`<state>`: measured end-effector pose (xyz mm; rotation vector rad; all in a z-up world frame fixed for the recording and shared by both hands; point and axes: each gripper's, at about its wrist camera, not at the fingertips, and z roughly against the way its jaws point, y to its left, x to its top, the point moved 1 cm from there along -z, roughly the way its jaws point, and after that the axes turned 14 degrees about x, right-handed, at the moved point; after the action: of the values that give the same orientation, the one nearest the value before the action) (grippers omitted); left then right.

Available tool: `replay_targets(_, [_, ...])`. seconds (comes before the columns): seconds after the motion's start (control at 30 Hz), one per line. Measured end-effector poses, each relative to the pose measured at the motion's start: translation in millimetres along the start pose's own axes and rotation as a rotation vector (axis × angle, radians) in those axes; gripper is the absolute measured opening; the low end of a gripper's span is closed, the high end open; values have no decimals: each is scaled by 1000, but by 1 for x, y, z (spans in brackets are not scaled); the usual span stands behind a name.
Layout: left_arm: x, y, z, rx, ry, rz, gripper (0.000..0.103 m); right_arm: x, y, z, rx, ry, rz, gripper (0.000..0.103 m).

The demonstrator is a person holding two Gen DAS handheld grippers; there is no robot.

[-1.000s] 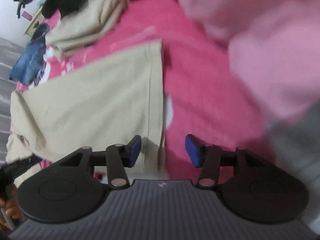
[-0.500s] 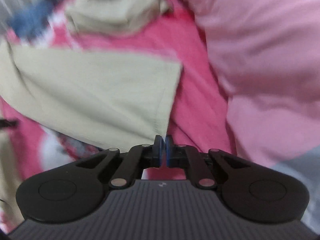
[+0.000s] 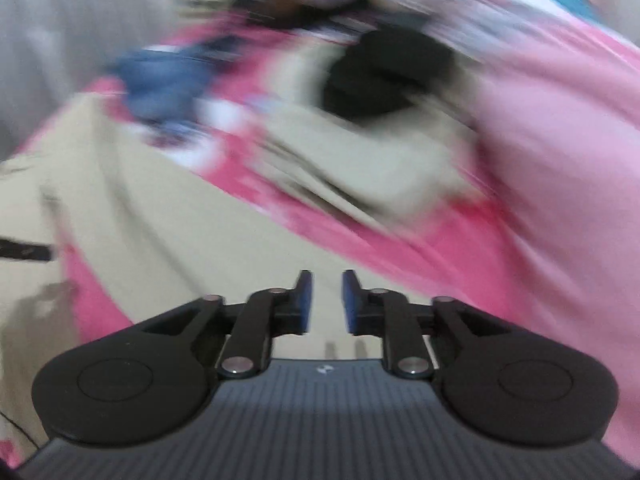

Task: Fold clothes

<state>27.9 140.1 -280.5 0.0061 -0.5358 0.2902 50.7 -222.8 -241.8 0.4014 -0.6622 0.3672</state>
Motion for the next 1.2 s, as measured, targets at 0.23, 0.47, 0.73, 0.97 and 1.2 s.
replay_targets(0.23, [82, 52, -52, 115, -93, -13, 9, 120, 69, -170, 285, 36, 127, 37])
replay_targets(0.47, [112, 101, -114, 185, -31, -4, 11, 200, 112, -312, 363, 125, 110, 37])
replay_targets(0.73, [101, 123, -118, 136, -23, 11, 9, 212, 135, -371, 458, 262, 152, 39])
replay_targets(0.97, [102, 130, -119, 115, -29, -10, 9, 206, 168, -384, 381, 346, 345, 20])
replay_targets(1.2, [104, 134, -118, 102, -21, -9, 8, 200, 206, -333, 42, 131, 688, 1])
